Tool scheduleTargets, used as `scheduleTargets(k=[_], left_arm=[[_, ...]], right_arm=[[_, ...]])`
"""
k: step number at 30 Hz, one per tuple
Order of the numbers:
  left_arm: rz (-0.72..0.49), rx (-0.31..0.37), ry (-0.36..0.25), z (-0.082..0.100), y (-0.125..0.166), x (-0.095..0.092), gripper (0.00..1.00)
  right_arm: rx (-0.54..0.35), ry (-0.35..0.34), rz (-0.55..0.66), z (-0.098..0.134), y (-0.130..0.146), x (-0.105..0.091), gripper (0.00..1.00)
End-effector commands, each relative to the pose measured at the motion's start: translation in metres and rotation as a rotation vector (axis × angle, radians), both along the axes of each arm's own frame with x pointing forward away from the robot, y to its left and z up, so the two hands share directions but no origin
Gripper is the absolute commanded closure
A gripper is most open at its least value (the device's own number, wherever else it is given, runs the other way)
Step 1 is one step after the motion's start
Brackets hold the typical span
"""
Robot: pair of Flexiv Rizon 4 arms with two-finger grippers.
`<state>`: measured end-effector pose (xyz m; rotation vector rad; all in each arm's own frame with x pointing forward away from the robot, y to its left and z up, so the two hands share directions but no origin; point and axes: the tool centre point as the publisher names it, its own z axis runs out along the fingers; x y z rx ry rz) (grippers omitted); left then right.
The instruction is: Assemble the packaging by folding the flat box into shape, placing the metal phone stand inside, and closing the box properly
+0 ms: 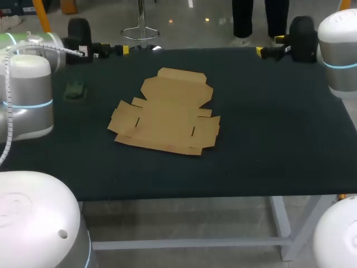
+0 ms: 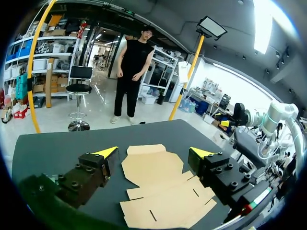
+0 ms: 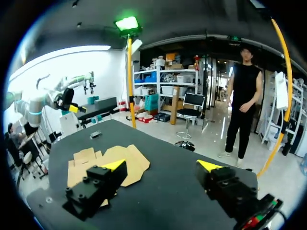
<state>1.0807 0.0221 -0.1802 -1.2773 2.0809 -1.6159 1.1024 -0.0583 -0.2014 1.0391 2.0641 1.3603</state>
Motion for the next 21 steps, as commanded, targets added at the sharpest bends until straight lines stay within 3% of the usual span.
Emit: scheduleTargets(k=[1,4,10,14,21], left_arm=[[-0.053,0.094,0.211,0.009,0.001,-0.002,0.00],[-0.080,0.091,0.357,0.008,-0.002,-0.006,0.00],[-0.099,0.110,0.513,0.006,-0.006,-0.017,0.00],[-0.099,0.117,0.585,0.006,-0.007,-0.027,0.00],[-0.130,0.107,0.692,-0.002,-0.010,-0.042,0.00]], right_arm=[[-0.028,0.162,0.014,0.008,-0.005,-0.009,0.00],[-0.013,0.260,0.002,0.004,-0.009,-0.018,0.00],[0.027,0.403,-0.015,-0.004,-0.016,-0.035,0.00],[0.043,0.507,-0.012,-0.013,-0.017,-0.046,0.00],[0.104,0.617,-0.022,-0.027,-0.028,-0.062,0.00]])
